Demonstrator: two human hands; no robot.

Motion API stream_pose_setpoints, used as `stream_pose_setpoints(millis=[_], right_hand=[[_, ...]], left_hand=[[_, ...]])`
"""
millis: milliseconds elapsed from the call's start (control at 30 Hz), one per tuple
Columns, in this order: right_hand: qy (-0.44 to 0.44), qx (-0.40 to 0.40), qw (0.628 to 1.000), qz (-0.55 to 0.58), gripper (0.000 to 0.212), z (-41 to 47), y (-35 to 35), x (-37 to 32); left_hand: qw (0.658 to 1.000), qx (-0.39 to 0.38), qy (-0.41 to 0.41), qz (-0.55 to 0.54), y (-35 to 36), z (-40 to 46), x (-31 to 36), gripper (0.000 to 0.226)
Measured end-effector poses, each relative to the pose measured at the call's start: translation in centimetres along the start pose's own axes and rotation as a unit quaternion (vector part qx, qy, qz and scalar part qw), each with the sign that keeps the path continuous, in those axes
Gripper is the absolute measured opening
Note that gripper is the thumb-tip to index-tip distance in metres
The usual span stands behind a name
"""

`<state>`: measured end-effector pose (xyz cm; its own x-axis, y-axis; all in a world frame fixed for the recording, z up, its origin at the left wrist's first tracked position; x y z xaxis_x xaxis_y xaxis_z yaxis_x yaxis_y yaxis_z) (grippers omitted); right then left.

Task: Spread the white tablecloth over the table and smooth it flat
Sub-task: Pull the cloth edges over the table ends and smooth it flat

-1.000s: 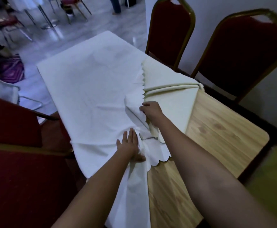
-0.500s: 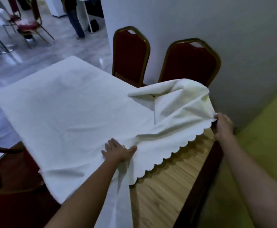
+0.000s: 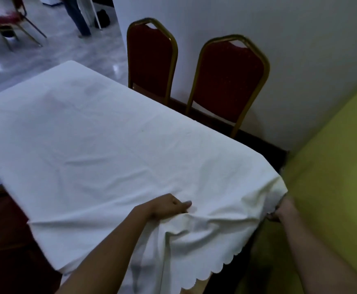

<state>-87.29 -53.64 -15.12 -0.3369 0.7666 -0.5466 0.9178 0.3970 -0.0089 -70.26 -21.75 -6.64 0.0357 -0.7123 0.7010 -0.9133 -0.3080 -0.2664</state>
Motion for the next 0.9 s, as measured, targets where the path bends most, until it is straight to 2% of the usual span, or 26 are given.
stream_pose_setpoints(millis=[67, 133, 167, 200, 233, 333, 400, 467, 500, 533, 600, 667, 767, 867, 900], right_hand=[[0.011, -0.050, 0.999, -0.002, 0.071, 0.7, 1.1, -0.6], [-0.020, -0.102, 0.994, -0.012, 0.103, 0.9, 2.8, -1.7], [-0.058, -0.105, 0.991, -0.056, 0.117, -0.3, 3.4, -2.3], [-0.078, -0.114, 0.987, -0.078, 0.122, 0.1, 3.5, -2.3], [-0.095, -0.110, 0.983, -0.116, 0.116, -0.8, 3.6, -2.5], [-0.123, -0.035, 0.984, -0.122, 0.067, 1.1, 0.2, -3.0], [-0.143, 0.020, 0.983, -0.114, 0.064, 2.1, -2.1, -4.0], [-0.168, 0.062, 0.976, -0.123, 0.068, 2.6, -3.7, -5.8], [-0.186, 0.076, 0.971, -0.126, 0.073, 2.6, -4.1, -7.2], [-0.188, 0.091, 0.969, -0.130, 0.083, 3.7, -4.9, -8.6], [-0.200, 0.123, 0.962, -0.140, 0.101, 5.3, -6.0, -11.2], [-0.226, 0.163, 0.949, -0.147, 0.101, 8.5, -7.8, -14.8], [-0.217, 0.213, 0.933, -0.192, 0.108, 4.1, -6.3, -17.2], [-0.229, 0.223, 0.918, -0.234, 0.074, 1.3, -4.0, -16.1], [-0.216, 0.214, 0.921, -0.243, 0.070, 1.3, -3.6, -14.5]], left_hand=[[0.992, 0.120, 0.042, -0.023, -1.8, 0.2, 0.2, 0.040], [0.954, 0.281, 0.083, 0.054, -4.2, -0.3, 1.0, 0.026], [0.934, 0.322, 0.095, 0.119, -4.7, -0.5, 1.5, 0.033], [0.924, 0.320, 0.097, 0.188, -4.7, -0.2, 1.6, 0.048], [0.922, 0.285, 0.081, 0.249, -4.2, 0.3, 1.1, 0.065], [0.923, 0.163, 0.028, 0.349, -1.9, 1.3, -1.3, 0.096], [0.922, 0.138, 0.040, 0.358, -0.3, 1.6, -1.9, 0.106], [0.904, 0.142, 0.107, 0.389, 1.0, 1.9, -0.6, 0.103], [0.881, 0.140, 0.148, 0.428, 1.8, 2.0, 0.3, 0.095], [0.858, 0.129, 0.181, 0.462, 2.6, 2.3, 1.0, 0.087], [0.837, 0.110, 0.218, 0.490, 3.8, 2.9, 2.0, 0.077], [0.844, 0.111, 0.245, 0.464, 4.7, 3.2, 2.9, 0.076], [0.880, 0.088, 0.226, 0.408, 5.8, 4.1, 2.5, 0.080], [0.881, 0.099, 0.223, 0.406, 6.1, 4.2, 2.8, 0.081], [0.881, 0.101, 0.218, 0.407, 6.1, 4.3, 2.7, 0.081]])
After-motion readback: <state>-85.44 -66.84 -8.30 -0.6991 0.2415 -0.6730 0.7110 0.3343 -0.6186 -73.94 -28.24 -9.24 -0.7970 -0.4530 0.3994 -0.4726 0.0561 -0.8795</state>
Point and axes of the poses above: each hand's wrist, its own z-axis towards the middle knuckle, its own y-axis out of the palm, x = y × z, the point moved 8 cm from there along z, towards the middle knuckle, and after that the axes turned 12 degrees about -z, right-handed, at the moved point
